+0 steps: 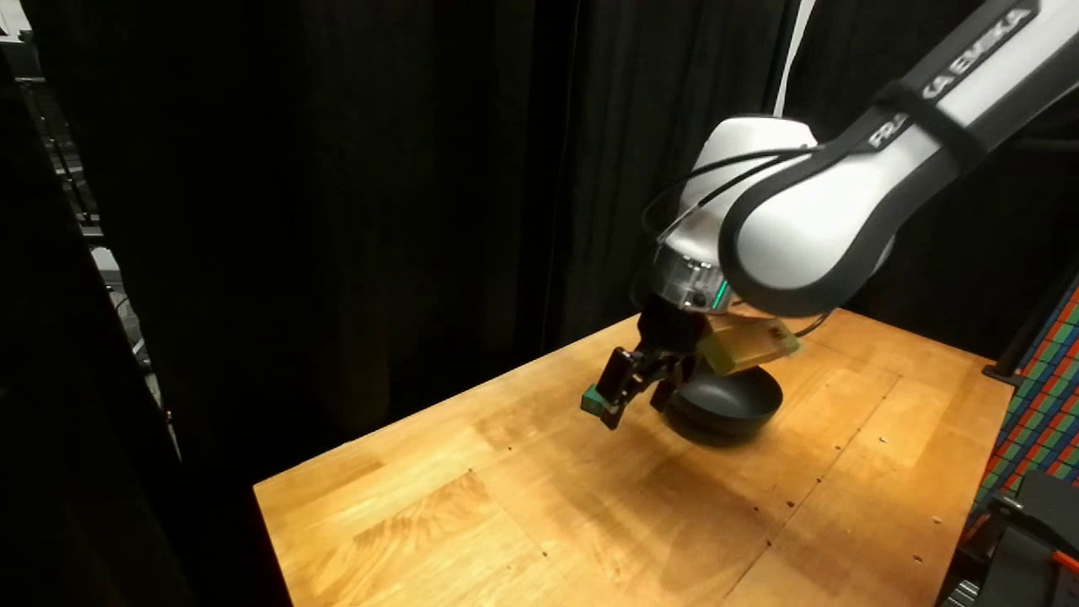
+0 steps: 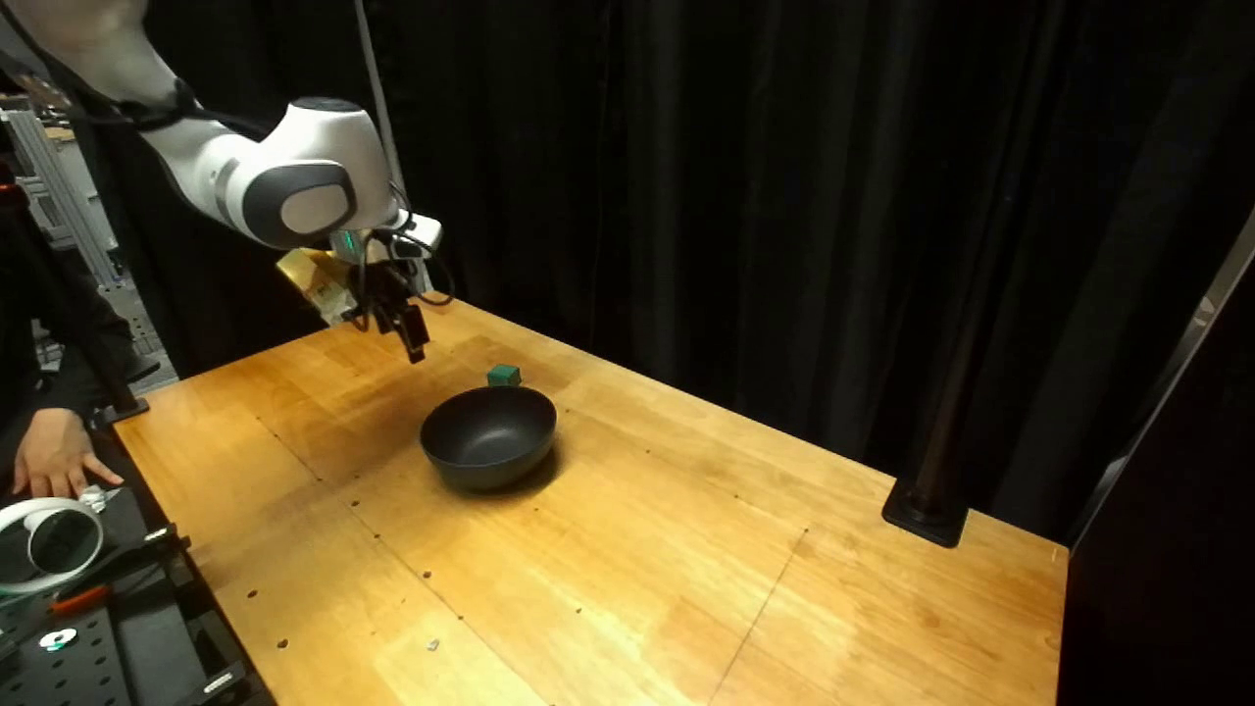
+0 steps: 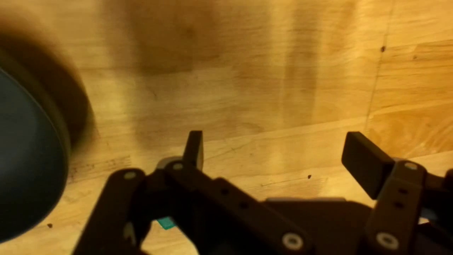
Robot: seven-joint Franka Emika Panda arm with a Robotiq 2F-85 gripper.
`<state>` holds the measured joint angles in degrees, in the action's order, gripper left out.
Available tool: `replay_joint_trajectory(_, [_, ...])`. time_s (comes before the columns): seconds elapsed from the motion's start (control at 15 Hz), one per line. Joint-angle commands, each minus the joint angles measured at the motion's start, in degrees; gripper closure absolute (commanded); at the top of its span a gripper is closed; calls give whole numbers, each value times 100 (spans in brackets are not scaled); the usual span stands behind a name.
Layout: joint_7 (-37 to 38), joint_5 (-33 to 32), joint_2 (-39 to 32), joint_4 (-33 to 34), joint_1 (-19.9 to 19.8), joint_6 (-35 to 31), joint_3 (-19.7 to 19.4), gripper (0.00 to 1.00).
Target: Put the green block in the black bowl
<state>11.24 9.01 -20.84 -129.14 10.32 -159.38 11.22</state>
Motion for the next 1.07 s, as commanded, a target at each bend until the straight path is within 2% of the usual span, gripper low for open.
replay_joint_trajectory(0.0, [918, -1332, -1047, 1007, 1010, -473, -1141, 0])
replay_joint_trajectory(0.27, [1788, -2083, -1709, 1713, 2085, -698, -2447, 0])
replay_joint_trajectory(0.47, [2253, -2347, -1916, 1997, 2649, -562, -3188, 0])
replay_joint_trajectory(0.67, [2405, -2315, -2106, 2135, 2837, -462, -3501, 0])
replay_joint_trajectory(1.0, [2344, -2183, -2254, 2183, 2662, -245, -3416, 0])
